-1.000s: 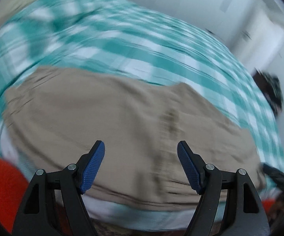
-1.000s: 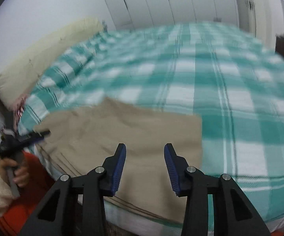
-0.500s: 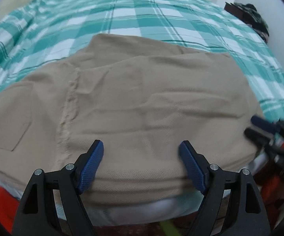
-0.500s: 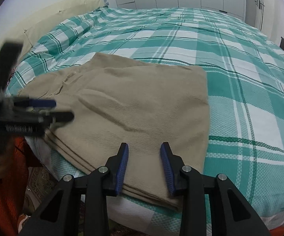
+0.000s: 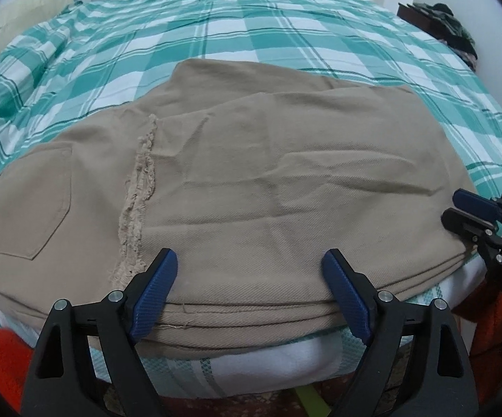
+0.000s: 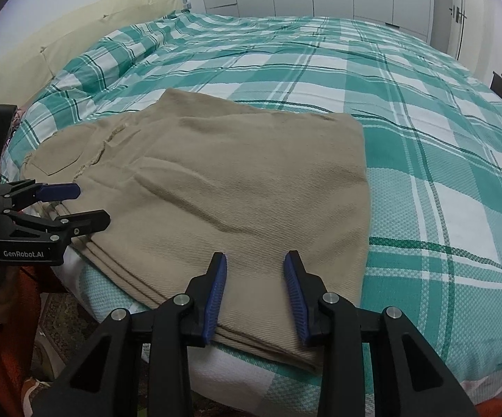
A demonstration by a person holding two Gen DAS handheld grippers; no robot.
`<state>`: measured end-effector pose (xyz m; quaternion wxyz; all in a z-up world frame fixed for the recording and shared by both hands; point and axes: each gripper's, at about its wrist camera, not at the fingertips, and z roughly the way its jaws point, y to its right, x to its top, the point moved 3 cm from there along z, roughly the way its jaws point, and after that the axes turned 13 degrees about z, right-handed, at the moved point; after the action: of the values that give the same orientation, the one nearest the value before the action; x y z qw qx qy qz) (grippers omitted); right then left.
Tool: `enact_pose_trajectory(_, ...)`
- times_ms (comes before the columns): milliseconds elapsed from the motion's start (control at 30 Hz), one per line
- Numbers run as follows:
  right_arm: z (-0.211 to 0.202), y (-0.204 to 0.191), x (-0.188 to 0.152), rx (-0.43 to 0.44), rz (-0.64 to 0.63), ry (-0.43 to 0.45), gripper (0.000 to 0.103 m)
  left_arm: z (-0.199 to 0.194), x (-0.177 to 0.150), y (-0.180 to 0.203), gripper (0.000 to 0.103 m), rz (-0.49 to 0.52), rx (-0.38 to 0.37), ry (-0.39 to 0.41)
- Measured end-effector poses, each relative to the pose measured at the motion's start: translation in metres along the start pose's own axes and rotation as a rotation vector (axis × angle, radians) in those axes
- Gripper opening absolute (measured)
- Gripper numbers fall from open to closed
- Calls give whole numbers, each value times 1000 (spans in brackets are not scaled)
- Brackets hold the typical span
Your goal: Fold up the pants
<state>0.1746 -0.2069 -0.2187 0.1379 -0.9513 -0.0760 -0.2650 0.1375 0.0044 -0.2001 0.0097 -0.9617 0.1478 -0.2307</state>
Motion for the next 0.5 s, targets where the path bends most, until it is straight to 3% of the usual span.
enact_pose_trajectory(500,0,1,0,0,0,1,36,1,0,1,89,8,12,-2)
